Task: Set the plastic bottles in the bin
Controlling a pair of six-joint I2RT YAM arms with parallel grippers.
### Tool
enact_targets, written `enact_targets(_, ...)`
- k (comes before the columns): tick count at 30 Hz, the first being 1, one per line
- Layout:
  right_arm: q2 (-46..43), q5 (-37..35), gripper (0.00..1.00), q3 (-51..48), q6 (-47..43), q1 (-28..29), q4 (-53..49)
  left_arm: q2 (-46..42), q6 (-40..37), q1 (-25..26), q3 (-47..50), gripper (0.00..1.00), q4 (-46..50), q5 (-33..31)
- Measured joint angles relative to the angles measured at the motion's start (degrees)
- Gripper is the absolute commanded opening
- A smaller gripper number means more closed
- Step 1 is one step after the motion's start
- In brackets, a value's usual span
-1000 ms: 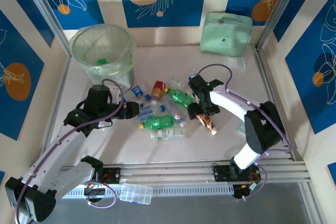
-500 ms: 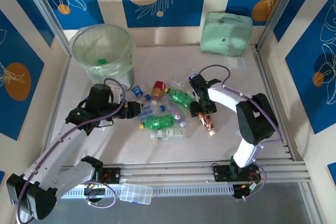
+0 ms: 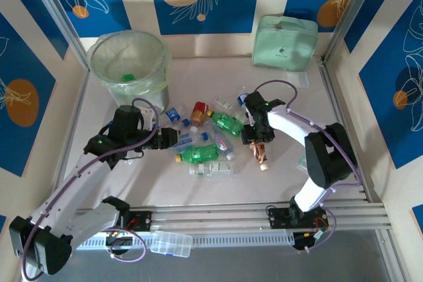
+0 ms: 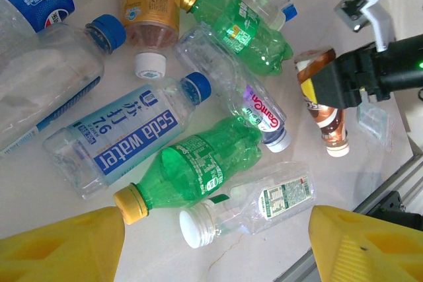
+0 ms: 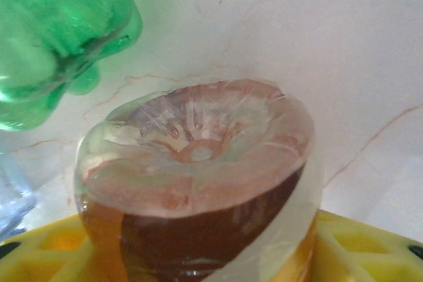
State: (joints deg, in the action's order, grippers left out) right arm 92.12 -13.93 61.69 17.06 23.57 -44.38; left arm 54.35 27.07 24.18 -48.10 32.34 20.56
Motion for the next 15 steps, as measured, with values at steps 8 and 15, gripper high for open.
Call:
enact_targets(8, -8.7, 3.7, 0.53, -0.8, 2.1, -1.0, 0.0, -0.3, 0.3, 0.0, 0.4, 0.74, -0.2, 0.3)
enact_targets(15, -16.4, 8.0, 0.52, -1.8, 3.9, -1.0, 0.0, -2.8, 1.6, 0.4, 0.9, 0.76, -1.1, 1.6)
